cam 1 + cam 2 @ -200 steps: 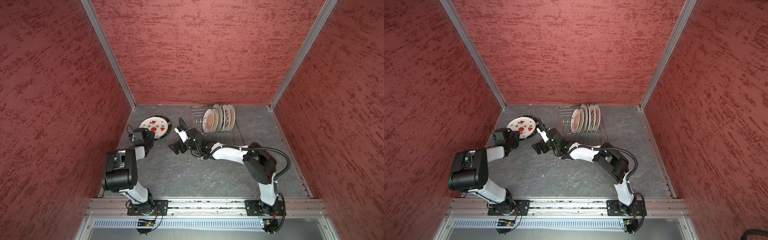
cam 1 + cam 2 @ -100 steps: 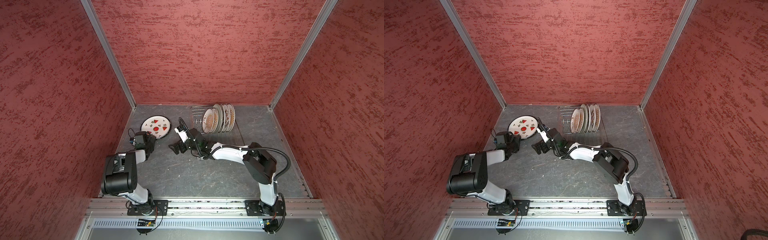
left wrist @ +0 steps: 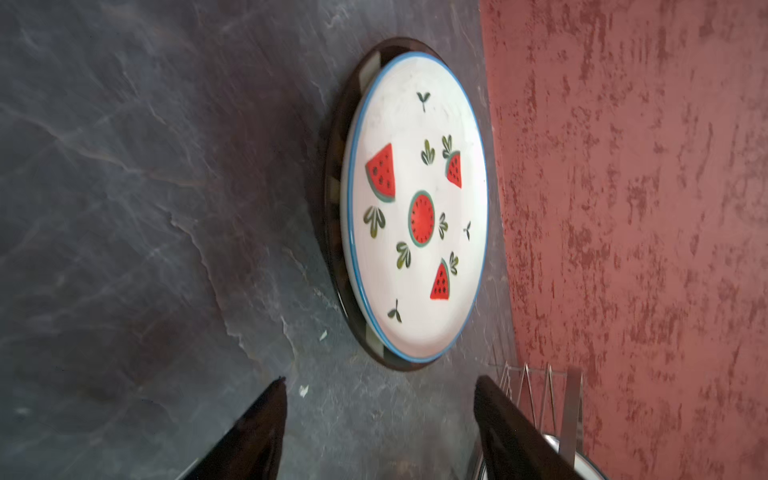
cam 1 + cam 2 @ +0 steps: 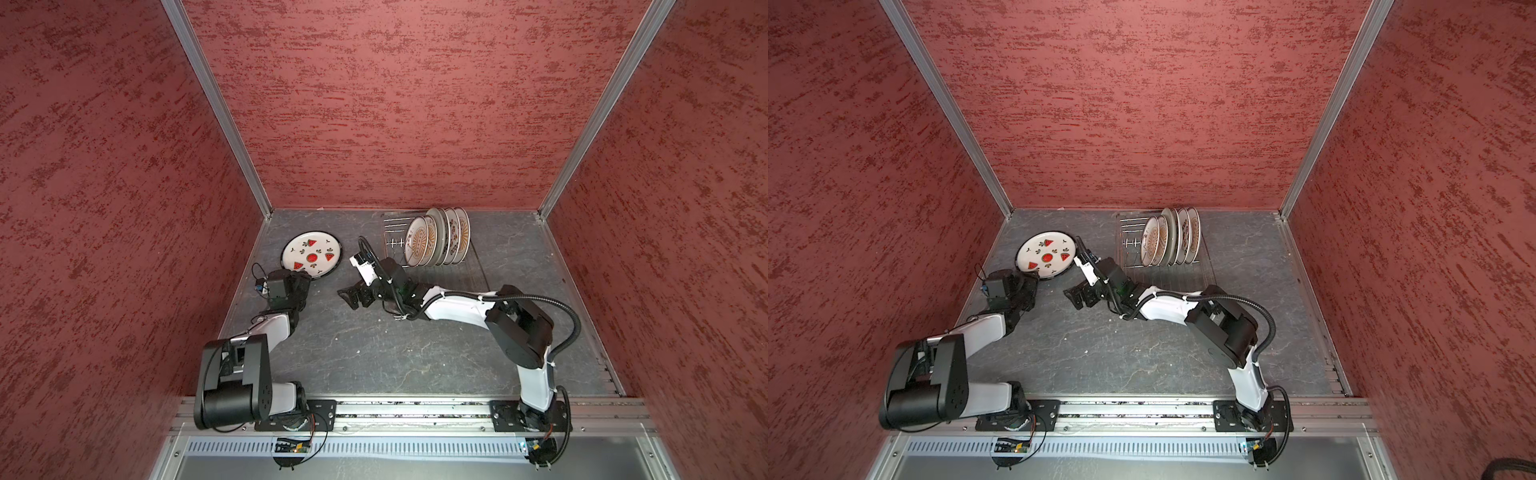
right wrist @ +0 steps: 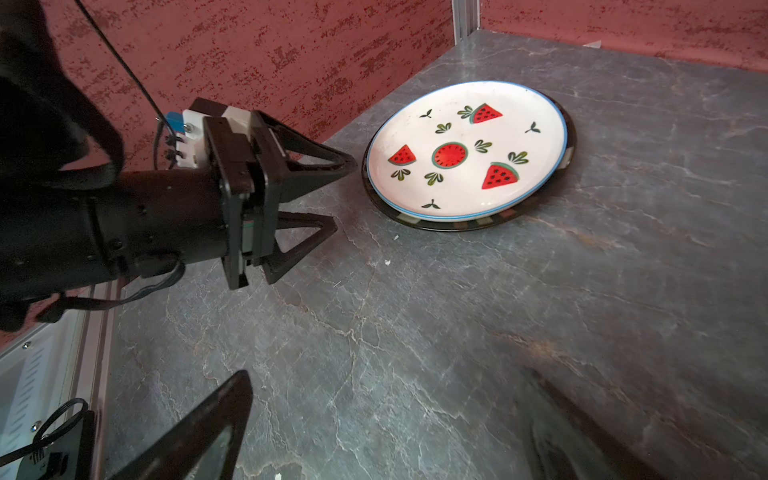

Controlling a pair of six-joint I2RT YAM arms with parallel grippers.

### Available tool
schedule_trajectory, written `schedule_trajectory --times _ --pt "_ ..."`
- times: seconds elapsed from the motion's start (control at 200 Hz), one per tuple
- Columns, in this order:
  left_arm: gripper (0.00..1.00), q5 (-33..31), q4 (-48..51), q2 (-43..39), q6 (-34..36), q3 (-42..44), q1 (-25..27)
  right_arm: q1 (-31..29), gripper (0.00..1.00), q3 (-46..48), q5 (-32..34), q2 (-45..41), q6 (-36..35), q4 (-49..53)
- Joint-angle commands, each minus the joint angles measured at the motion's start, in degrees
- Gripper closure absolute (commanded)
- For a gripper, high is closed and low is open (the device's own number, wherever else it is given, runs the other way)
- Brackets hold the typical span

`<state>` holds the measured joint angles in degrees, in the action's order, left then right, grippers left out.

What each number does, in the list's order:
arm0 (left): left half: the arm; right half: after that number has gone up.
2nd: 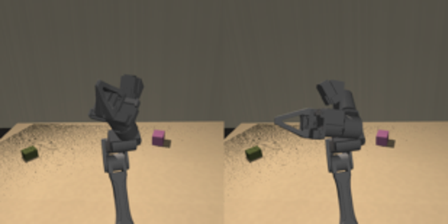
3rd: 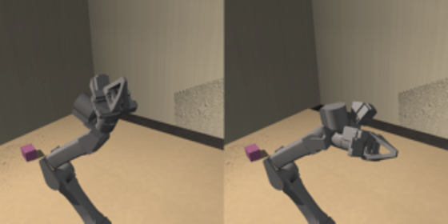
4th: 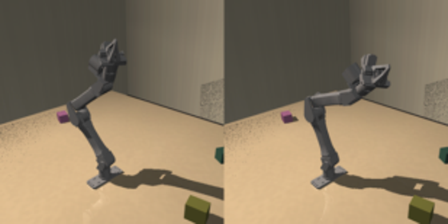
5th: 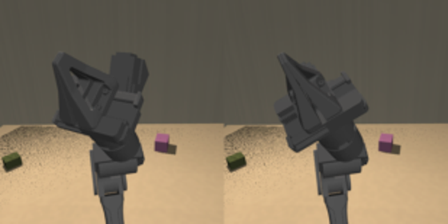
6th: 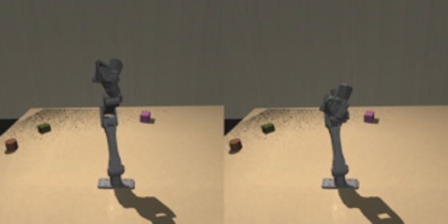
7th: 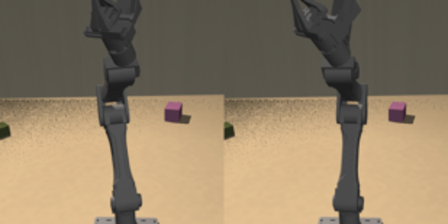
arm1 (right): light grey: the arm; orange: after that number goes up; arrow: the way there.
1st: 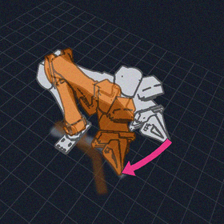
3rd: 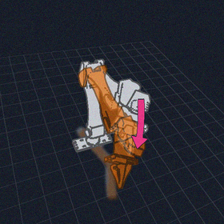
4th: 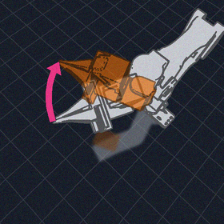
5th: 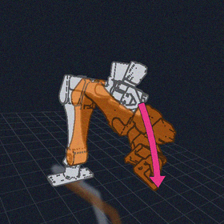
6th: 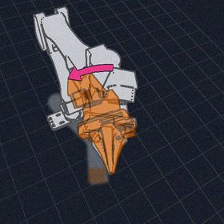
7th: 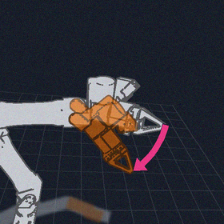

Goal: Unload the plates from the dish rack
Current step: 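Draw the left gripper back from the plates while right gripper reaches to the rack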

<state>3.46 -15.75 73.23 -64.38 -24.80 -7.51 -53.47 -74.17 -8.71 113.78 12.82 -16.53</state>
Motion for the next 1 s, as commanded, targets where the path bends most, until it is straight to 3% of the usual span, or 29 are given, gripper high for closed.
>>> schedule_trajectory --times 0.0,0.16,0.23,0.356,0.576,0.691,0.877,0.997 --pt "0.22 -1.43 1.86 -5.03 2.48 2.13 1.41 -0.58 0.01 1.84 -0.42 -3.84 -1.31 -4.96" --pt "0.06 -1.51 3.56 -12.87 6.15 5.02 3.78 -1.26 0.01 3.56 -0.51 -5.49 -2.25 -7.11" --pt "0.0 1.33 -1.22 -15.39 10.29 7.42 4.57 -1.61 0.01 4.48 -0.3 -6.28 -2.53 -8.23" --pt "0.01 7.29 -10.44 -18.48 16.66 11.96 6.85 -1.9 0.01 7.29 -0.1 -8.47 -2.32 -11.63" --pt "0.01 8.78 -17.54 -21.97 27.48 16.5 15.07 -2.25 0.01 13.94 4.84 -13.91 -3.04 -17.56" --pt "0.01 10.43 -21.97 -19.83 29.26 17.78 18.3 -2.27 0.01 17.42 10.88 -17.56 -2.84 -18.38" --pt "0.01 19.76 -30.43 -16.14 31.16 18.2 21.07 -1.91 0.01 20.84 21.46 -22.18 -2.51 -16.74" --pt "0.0 19.36 -31.28 -14.91 32.47 17.15 24.62 -0.49 0.01 23.4 25.66 -24.88 -0.76 -16.02"
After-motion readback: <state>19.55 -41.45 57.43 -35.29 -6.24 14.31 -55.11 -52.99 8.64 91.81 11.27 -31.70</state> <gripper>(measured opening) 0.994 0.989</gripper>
